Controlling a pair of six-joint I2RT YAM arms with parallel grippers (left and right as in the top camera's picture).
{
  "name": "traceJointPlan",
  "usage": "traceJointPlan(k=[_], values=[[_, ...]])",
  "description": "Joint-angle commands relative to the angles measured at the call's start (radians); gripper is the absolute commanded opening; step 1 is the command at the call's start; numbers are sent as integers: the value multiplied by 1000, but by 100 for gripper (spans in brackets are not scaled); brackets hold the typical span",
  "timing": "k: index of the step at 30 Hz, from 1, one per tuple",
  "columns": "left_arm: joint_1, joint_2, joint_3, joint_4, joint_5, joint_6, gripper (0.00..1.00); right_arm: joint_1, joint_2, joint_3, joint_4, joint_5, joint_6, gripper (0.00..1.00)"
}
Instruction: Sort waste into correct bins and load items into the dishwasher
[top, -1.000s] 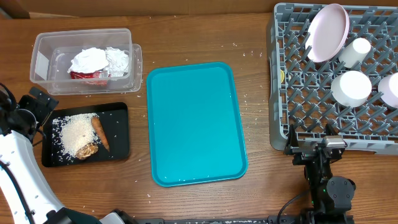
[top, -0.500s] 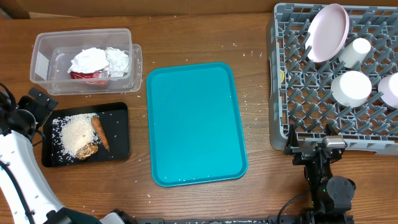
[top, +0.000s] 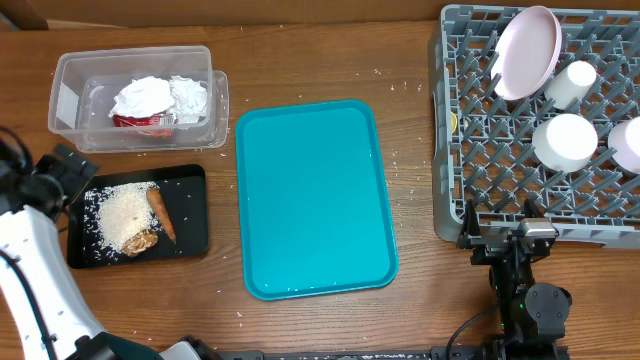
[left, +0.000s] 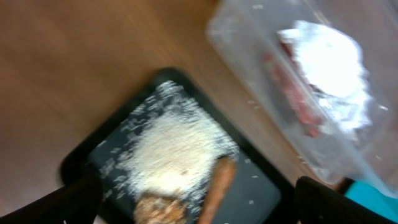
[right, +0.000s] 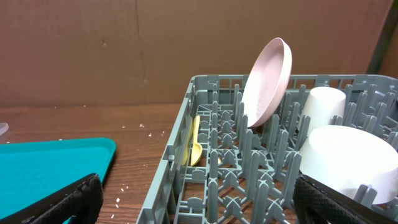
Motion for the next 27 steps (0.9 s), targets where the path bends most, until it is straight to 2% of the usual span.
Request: traceJointPlan(k=[1,6,10,14,19,27], values=[[-106,-24,-60,84,114,107,100,8,-12,-11,6,6,5,100],[-314,-112,-225,310,160,305,100,8,-12,-11,6,6,5,100],[-509,-275,-468,523,160,443,100,8,-12,-11,6,6,5,100],[-585,-409,-643,659,160,452,100,8,-12,-11,6,6,4,100],[-617,-598,-853,824,164,440,100,8,-12,-11,6,6,4,100],[-623,-893,-1059,900,166,437,100,8,-12,-11,6,6,5,100]])
